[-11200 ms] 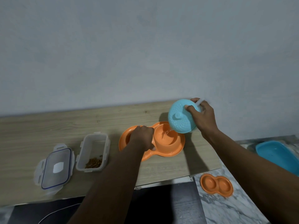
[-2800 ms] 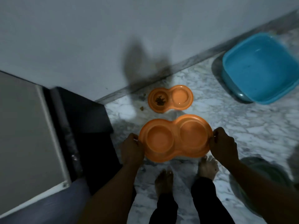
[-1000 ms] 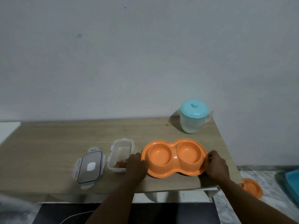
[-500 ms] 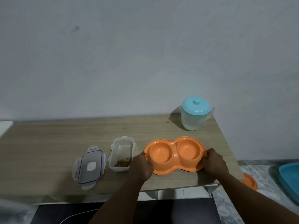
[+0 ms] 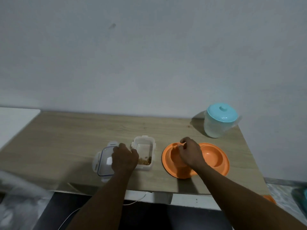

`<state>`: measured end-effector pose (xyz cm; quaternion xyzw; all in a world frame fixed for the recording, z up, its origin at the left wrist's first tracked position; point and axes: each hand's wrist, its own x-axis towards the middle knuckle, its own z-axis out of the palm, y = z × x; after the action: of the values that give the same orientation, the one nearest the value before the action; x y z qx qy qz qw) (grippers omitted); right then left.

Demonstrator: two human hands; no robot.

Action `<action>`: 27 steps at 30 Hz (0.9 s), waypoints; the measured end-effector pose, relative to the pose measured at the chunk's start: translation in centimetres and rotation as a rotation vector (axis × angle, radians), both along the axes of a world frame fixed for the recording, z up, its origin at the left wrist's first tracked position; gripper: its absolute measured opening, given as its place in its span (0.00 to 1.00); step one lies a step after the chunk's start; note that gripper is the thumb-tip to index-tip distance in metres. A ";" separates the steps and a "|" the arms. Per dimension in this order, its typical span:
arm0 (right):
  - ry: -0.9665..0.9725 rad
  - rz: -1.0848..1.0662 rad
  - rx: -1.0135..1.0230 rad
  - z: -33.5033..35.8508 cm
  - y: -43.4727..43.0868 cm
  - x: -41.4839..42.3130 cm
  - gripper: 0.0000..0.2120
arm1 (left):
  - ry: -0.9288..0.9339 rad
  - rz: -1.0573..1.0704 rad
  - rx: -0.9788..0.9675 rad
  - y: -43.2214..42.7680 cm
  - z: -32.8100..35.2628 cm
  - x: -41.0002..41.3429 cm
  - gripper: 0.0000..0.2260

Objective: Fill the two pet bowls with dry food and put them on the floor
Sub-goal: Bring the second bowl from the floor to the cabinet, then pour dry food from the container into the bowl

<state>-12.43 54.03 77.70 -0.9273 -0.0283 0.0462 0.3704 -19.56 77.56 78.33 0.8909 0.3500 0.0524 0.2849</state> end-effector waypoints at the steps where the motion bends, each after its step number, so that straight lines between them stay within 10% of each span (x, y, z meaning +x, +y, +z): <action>1: 0.038 0.035 0.021 0.0 1.4 -0.1 0.13 | 0.031 0.006 -0.043 0.4 -0.5 -0.3 0.19; 20: 0.083 0.098 0.215 3.8 7.1 1.7 0.15 | -0.183 -0.380 -0.095 4.8 2.2 2.0 0.14; 27: 0.372 0.033 0.543 7.1 0.0 2.8 0.22 | -0.181 -0.653 -0.203 1.3 7.7 7.4 0.11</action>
<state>-9.66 53.98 84.82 -0.7698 0.0136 0.2116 0.6020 -12.13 78.90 86.06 0.9147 0.0236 0.0022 0.4035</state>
